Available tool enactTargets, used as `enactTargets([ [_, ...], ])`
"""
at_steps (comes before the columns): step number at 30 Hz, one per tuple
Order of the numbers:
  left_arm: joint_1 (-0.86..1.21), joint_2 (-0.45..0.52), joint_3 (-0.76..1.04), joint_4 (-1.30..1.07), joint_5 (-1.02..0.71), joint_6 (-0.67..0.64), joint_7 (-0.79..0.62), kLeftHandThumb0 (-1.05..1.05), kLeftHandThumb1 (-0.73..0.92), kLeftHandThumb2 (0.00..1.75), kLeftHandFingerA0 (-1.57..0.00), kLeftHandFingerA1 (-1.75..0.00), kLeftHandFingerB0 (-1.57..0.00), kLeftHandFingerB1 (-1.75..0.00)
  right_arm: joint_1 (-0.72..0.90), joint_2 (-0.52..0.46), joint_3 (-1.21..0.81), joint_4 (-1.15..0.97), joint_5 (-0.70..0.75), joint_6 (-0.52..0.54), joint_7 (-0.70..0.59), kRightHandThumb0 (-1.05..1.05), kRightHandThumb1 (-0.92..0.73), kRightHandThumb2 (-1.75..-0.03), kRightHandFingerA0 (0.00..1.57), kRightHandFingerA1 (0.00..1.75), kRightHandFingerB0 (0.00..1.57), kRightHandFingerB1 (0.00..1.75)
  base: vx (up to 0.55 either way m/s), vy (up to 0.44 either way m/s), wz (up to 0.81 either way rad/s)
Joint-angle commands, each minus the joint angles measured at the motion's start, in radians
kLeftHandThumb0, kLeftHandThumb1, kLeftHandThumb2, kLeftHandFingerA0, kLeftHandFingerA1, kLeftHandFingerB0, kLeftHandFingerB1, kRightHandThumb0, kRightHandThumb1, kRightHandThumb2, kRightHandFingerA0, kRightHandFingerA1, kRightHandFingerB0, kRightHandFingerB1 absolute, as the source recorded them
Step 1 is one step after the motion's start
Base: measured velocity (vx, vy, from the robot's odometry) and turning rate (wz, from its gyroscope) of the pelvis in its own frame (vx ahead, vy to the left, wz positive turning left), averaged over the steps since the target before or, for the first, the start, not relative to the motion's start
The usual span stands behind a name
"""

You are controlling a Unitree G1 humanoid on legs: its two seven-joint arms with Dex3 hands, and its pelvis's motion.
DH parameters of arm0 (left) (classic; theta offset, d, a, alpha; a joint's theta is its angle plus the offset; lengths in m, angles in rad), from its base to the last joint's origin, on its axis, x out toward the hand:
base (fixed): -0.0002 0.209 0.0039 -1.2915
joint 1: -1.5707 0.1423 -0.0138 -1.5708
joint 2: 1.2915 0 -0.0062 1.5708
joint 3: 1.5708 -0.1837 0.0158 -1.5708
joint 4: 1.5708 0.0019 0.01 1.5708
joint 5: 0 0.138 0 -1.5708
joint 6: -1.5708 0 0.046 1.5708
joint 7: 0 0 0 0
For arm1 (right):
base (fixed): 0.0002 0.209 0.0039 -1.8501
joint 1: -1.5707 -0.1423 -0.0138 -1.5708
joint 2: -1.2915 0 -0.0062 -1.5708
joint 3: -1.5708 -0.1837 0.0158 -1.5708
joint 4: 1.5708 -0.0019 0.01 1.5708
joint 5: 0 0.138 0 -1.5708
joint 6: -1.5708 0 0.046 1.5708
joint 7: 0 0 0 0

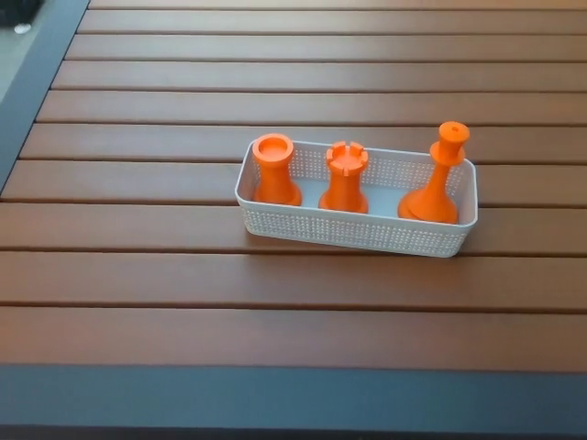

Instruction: Using the right hand to place 3 different shape and weight chess pieces into a small container

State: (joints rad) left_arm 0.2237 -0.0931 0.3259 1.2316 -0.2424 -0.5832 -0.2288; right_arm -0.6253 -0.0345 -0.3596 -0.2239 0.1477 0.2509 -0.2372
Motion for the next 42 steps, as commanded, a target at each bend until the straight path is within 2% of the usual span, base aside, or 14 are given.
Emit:
enactTargets([
  [1, 0.021, 0.052, 0.014, 0.019, 0.009, 0.047, 0.038, -0.1, 0.01, 1.72, -1.53, -1.27, -1.48, -1.21, 0.556, -0.886, -0.897, 0.549, 0.716, 0.206, 0.609, -0.54, -0.71, -0.61, 0.37, 0.71, 0.3, 0.44, 0.0, 0.0, 0.0],
  [3, 0.016, 0.048, 0.044, 0.016, -0.033, 0.103, 0.018, -0.1, 0.1, 1.62, -1.48, -1.32, -1.47, -1.25, 0.963, -0.466, -1.289, -0.027, 0.674, 0.222, 0.357, -0.55, -0.57, -0.95, 0.49, 0.76, 0.28, 0.54, 0.0, 0.0, 0.0],
  [6, 0.015, 0.047, 0.057, 0.014, -0.051, 0.128, 0.009, -0.1, 0.1, 1.62, -1.48, -1.32, -1.47, -1.25, 1.025, -0.465, -1.321, 0.055, 0.627, 0.178, 0.381, -0.55, -0.57, -0.95, 0.49, 0.76, 0.28, 0.54, 0.0, 0.0, 0.0],
  [7, 0.014, 0.055, 0.049, 0.018, -0.036, 0.116, 0.026, -0.06, 0.04, 1.66, -1.5, -1.31, -1.49, -1.22, 1.038, -0.473, -1.299, 0.139, 0.578, 0.111, 0.394, -0.58, -0.71, -0.61, 0.53, 0.91, 0.33, 0.47, 0.0, 0.0, 0.0],
  [14, 0.014, 0.056, 0.065, -0.011, -0.05, 0.12, 0.039, -0.06, 0.09, 1.64, -1.46, -1.36, -1.49, -1.26, 1.079, -0.571, -1.167, 0.596, 0.386, -0.113, 0.381, -0.55, -0.68, -0.6, 0.5, 0.95, 0.4, 0.52, 0.0, 0.0, 0.0],
  [15, 0.013, 0.06, 0.066, -0.008, -0.043, 0.12, 0.056, -0.01, 0.48, 1.24, -1.45, -1.32, -1.44, -1.31, 1.076, -0.569, -1.149, 0.64, 0.369, -0.126, 0.351, -0.55, -0.69, -0.61, 0.45, 1.06, 0.39, 0.58, 0.0, 0.0, 0.0],
  [21, 0.017, 0.069, 0.066, -0.001, -0.025, 0.098, 0.071, -0.02, 0.46, 1.23, -1.45, -1.32, -1.44, -1.31, 1.069, -0.575, -1.123, 0.757, 0.354, -0.15, 0.317, -0.53, -0.69, -0.61, 0.43, 1.12, 0.37, 0.58, 0.0, 0.0, 0.0],
  [22, 0.018, 0.071, 0.075, 0.003, -0.033, 0.103, 0.07, -0.07, 0.11, 1.68, -1.54, -1.21, -1.47, -1.24, 1.061, -0.567, -1.112, 0.818, 0.348, -0.158, 0.293, -0.54, -0.72, -0.61, 0.4, 1.11, 0.36, 0.53, 0.0, 0.0, 0.0],
  [25, 0.019, 0.073, 0.091, 0.009, -0.044, 0.111, 0.07, -0.07, 0.11, 1.68, -1.54, -1.21, -1.47, -1.24, 1.048, -0.564, -1.096, 0.931, 0.341, -0.181, 0.263, -0.54, -0.72, -0.61, 0.4, 1.11, 0.36, 0.53, 0.0, 0.0, 0.0],
  [26, 0.022, 0.084, 0.071, 0.015, -0.011, 0.113, 0.122, -0.04, 0.48, 1.26, -1.49, -1.36, -1.48, -1.35, 1.039, -0.549, -1.063, 0.99, 0.323, -0.196, 0.268, -0.49, -0.72, -0.62, 0.42, 0.9, 0.36, 0.49, 0.0, 0.0, 0.0],
  [31, 0.027, 0.105, 0.036, 0.023, 0.045, 0.132, 0.224, -0.04, 0.51, 1.27, -1.47, -1.36, -1.47, -1.35, 1.021, -0.52, -0.983, 1.127, 0.279, -0.264, 0.283, -0.47, -0.73, -0.62, 0.43, 0.87, 0.36, 0.49, 0.0, 0.0, 0.0],
  [32, 0.034, 0.114, 0.011, 0.028, 0.077, 0.137, 0.258, -0.12, 0.2, 1.56, -1.41, -1.43, -1.36, -1.34, 1.031, -0.485, -0.945, 1.093, 0.26, -0.208, 0.285, -0.46, -0.76, -0.62, 0.32, 1.12, 0.25, 0.5, 0.0, 0.0, 0.0],
  [34, 0.046, 0.13, -0.033, 0.036, 0.131, 0.144, 0.314, -0.3, 0.33, 1.25, -1.42, -1.37, -1.31, -1.28, 1.057, -0.432, -0.847, 1.046, 0.198, -0.139, 0.296, -0.49, -0.63, -0.9, 0.29, 0.72, 0.16, 0.5, 0.0, 0.0, 0.0],
  [42, 0.055, 0.144, -0.077, 0.054, 0.146, 0.16, 0.371, -0.2, 0.26, 1.3, -1.35, -1.4, -1.29, -1.3, 1.145, -0.483, -0.405, 1.012, -0.014, 0.047, 0.484, -0.36, -0.75, -0.61, 0.46, 0.68, 0.37, 0.46, 0.0, 0.0, 0.0],
])
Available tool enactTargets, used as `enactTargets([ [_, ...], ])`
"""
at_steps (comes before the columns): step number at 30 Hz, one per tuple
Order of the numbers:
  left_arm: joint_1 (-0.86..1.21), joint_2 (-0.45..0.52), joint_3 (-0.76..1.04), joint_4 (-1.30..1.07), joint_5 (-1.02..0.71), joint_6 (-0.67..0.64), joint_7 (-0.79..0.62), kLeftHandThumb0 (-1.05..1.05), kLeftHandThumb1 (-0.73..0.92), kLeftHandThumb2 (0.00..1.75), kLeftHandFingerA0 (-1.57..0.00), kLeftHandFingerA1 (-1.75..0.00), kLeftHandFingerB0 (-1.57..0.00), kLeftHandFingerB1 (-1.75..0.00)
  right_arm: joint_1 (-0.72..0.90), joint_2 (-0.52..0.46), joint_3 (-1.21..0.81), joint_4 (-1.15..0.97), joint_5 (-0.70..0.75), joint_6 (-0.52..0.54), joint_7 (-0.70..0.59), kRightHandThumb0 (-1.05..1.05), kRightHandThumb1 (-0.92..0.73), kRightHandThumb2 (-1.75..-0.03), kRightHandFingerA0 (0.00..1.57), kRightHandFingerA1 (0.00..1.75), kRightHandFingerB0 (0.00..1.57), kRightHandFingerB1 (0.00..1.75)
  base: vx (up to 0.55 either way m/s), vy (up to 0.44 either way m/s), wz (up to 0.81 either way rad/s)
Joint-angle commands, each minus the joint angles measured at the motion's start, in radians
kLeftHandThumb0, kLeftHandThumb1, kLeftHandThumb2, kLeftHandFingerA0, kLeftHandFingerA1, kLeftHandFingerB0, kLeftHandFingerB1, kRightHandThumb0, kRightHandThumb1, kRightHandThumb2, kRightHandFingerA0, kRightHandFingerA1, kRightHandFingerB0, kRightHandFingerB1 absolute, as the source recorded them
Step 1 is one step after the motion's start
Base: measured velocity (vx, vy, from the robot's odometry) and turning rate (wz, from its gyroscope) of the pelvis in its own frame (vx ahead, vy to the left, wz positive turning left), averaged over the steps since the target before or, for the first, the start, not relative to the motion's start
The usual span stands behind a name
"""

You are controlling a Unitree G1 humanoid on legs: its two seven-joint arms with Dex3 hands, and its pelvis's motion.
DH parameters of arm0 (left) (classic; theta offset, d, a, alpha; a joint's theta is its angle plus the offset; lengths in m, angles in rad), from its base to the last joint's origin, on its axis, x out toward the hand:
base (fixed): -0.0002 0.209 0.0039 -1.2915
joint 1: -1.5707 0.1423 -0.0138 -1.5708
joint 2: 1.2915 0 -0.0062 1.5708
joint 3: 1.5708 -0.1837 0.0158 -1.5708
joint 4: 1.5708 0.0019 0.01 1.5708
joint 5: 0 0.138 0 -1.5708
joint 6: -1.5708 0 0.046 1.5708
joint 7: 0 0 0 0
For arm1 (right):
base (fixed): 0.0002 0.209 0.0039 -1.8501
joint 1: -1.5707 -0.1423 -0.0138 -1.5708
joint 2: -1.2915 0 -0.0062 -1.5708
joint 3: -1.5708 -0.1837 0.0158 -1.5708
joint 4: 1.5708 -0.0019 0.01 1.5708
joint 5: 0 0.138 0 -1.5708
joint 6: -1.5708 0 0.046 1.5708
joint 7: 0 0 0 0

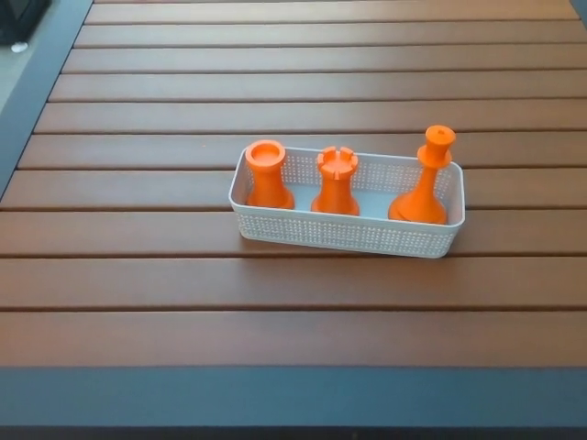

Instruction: Using the right hand to place 3 different shape and weight chess pieces into a small container

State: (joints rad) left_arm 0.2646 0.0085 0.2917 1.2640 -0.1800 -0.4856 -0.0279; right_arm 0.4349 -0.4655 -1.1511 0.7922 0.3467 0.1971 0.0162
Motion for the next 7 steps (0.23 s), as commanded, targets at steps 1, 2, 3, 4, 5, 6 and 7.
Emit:
enactTargets([
  [1, 0.005, 0.042, -0.041, 0.028, 0.079, 0.08, 0.167, -0.2, 0.2, 1.36, -1.4, -1.38, -1.32, -1.3, 0.087, -0.101, 0.589, -0.002, -0.337, 0.002, 0.362, -0.45, -0.69, -0.61, 0.62, 0.51, 0.46, 0.4, 0.0, 0.0, 0.0],
  [2, 0.002, 0.042, -0.041, 0.03, 0.077, 0.085, 0.167, -0.2, 0.2, 1.36, -1.4, -1.38, -1.32, -1.3, 0.088, -0.116, 0.65, -0.002, -0.371, -0.025, 0.399, -0.45, -0.69, -0.61, 0.62, 0.51, 0.46, 0.4, 0.0, 0.0, 0.0],
  [3, 0.001, 0.042, -0.041, 0.031, 0.076, 0.087, 0.167, -0.2, 0.2, 1.36, -1.4, -1.38, -1.32, -1.3, 0.09, -0.126, 0.686, -0.002, -0.383, -0.038, 0.417, -0.45, -0.69, -0.61, 0.62, 0.51, 0.46, 0.4, 0.0, 0.0, 0.0],
  [4, 0.001, 0.042, -0.042, 0.031, 0.076, 0.087, 0.167, -0.2, 0.2, 1.36, -1.4, -1.38, -1.32, -1.3, 0.091, -0.129, 0.693, -0.002, -0.376, -0.038, 0.415, -0.45, -0.69, -0.61, 0.62, 0.51, 0.46, 0.4, 0.0, 0.0, 0.0],
  [5, -0.005, 0.05, -0.071, 0.033, 0.107, 0.103, 0.179, -0.08, 0.37, 1.19, -1.36, -1.27, -1.27, -1.19, 0.07, -0.144, 0.779, -0.026, -0.419, -0.091, 0.471, -0.49, -0.73, -0.62, 0.58, 0.51, 0.48, 0.38, 0.0, 0.0, 0.0],
  [6, -0.008, 0.056, -0.093, 0.033, 0.13, 0.115, 0.188, -0.08, 0.37, 1.19, -1.36, -1.27, -1.27, -1.19, 0.054, -0.156, 0.845, -0.045, -0.45, -0.13, 0.513, -0.49, -0.73, -0.62, 0.58, 0.51, 0.48, 0.38, 0.0, 0.0, 0.0],
  [7, -0.011, 0.061, -0.108, 0.034, 0.145, 0.123, 0.194, -0.08, 0.37, 1.19, -1.36, -1.27, -1.27, -1.19, 0.044, -0.165, 0.891, -0.057, -0.469, -0.156, 0.54, -0.49, -0.73, -0.62, 0.58, 0.51, 0.48, 0.38, 0.0, 0.0, 0.0],
])
